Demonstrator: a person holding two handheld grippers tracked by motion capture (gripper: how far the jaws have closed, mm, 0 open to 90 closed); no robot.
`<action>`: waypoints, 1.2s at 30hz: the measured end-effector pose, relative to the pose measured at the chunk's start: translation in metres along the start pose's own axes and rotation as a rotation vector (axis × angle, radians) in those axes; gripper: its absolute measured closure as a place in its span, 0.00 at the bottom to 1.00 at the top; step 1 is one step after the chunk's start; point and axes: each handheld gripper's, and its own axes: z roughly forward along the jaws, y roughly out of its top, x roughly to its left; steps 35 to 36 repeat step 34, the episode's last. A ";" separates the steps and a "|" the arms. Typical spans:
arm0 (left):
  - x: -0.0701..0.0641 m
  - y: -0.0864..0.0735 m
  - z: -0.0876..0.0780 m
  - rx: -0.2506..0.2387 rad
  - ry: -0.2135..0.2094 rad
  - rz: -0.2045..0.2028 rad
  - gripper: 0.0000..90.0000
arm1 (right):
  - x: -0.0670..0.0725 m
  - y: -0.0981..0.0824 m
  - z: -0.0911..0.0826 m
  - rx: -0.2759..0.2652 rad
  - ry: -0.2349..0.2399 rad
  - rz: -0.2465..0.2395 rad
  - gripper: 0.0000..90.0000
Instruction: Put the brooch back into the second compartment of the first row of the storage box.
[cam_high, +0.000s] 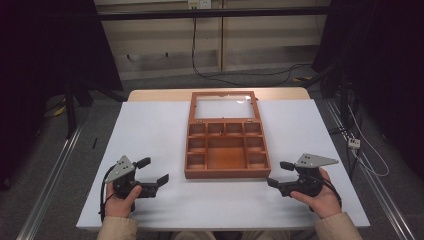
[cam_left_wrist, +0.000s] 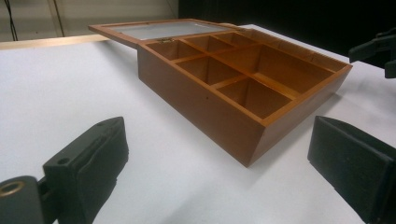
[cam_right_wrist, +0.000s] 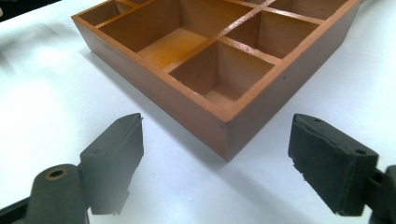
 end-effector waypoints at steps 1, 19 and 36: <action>0.000 0.000 0.000 0.000 0.000 0.000 0.05 | 0.000 -0.002 0.000 -0.002 -0.001 0.002 0.20; 0.000 0.000 0.001 0.003 -0.006 0.000 0.05 | 0.000 -0.016 -0.007 -0.024 -0.011 0.013 0.20; 0.000 0.000 0.001 0.008 -0.004 0.004 0.05 | 0.000 -0.017 -0.002 -0.017 -0.011 0.011 0.19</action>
